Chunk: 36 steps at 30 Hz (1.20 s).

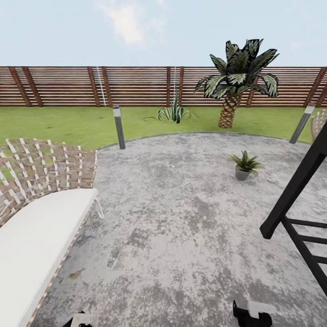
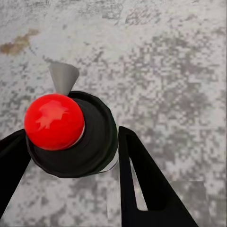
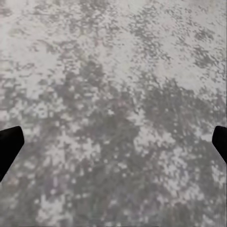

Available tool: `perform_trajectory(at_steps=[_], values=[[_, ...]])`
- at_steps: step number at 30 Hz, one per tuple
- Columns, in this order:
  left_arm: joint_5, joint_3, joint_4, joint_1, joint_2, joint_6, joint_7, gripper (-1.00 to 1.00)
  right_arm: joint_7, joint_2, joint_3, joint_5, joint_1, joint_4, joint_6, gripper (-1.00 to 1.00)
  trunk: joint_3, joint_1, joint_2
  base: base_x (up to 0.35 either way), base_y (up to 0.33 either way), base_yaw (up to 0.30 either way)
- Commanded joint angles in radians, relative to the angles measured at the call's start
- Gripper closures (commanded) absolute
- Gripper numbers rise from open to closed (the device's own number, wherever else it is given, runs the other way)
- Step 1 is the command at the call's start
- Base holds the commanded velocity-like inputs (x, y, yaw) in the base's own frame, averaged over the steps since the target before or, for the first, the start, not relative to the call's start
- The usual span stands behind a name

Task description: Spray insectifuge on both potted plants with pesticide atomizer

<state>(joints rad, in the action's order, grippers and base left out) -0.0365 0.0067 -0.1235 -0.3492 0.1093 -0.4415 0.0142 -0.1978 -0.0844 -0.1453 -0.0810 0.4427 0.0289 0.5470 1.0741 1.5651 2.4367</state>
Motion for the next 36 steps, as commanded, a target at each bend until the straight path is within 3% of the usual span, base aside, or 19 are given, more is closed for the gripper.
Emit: perform_trajectory(at_steps=[1, 36], values=[[-0.004, 0.001, 0.001, -0.001, 0.000, -0.003, 0.001, 1.00, -0.003, 0.000, -0.007, -0.009, 0.001, -0.001, 0.003, -1.00, 0.001, 0.000, 0.000, 0.339, 0.000, 0.000], [-0.002, 0.002, 0.001, -0.001, 0.002, -0.004, 0.002, 1.00, -0.004, -0.006, -0.008, -0.008, 0.001, -0.001, 0.002, -1.00, 0.001, 0.000, 0.000, 0.339, 0.000, 0.000]])
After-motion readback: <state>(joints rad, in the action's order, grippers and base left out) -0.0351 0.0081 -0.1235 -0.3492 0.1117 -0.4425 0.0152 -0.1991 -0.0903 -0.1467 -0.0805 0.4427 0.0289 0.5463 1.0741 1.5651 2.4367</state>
